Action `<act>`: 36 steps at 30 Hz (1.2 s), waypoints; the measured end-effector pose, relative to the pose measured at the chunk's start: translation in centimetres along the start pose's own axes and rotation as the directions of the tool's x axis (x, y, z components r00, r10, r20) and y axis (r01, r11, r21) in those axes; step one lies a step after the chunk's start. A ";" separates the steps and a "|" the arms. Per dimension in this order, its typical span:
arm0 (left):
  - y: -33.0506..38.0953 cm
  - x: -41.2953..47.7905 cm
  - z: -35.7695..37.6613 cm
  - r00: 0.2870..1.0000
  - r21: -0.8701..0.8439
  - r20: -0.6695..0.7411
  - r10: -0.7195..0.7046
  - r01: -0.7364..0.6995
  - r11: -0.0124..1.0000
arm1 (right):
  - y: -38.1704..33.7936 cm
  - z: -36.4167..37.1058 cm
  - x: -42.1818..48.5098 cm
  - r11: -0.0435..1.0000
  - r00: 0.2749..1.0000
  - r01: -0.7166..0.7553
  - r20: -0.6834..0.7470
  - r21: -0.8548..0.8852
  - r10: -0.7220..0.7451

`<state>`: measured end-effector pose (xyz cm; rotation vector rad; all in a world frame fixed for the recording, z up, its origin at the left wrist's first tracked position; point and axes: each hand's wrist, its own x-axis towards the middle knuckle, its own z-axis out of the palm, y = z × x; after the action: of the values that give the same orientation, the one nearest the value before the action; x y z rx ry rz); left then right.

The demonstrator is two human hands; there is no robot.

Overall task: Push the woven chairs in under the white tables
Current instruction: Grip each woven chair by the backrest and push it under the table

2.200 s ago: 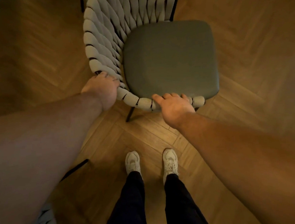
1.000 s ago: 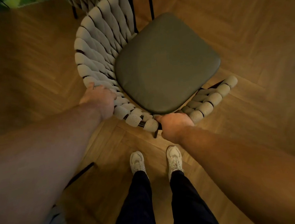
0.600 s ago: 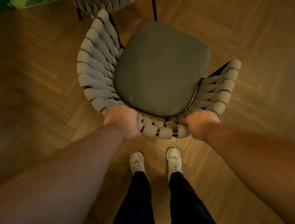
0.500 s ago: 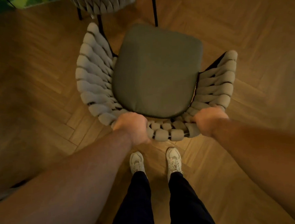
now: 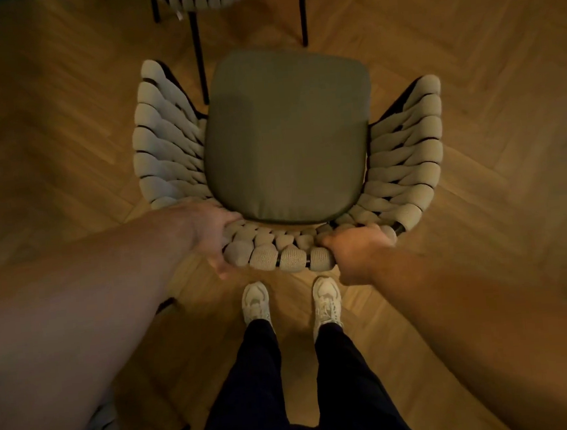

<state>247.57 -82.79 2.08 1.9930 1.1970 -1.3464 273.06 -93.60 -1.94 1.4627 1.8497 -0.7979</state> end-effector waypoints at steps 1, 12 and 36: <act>-0.2 -0.2 0.5 1.000 0.043 -0.008 -0.013 0.013 0.999 | -0.3 0.5 0.1 1.000 0.999 -0.025 -0.037 -0.017 0.025; 1.3 -2.4 6.0 0.977 -0.206 -0.176 -0.117 0.080 0.975 | 0.8 -0.2 0.8 0.969 0.996 0.015 -0.082 -0.247 -0.036; -11.5 -1.9 17.0 0.920 -0.700 -0.011 -0.391 0.272 0.660 | -16.6 -18.9 16.7 0.576 0.935 0.264 0.059 -0.774 -0.349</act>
<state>228.89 -90.33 -2.28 1.3808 1.8793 -0.6892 251.79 -72.19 -2.42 0.6229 2.1555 0.0086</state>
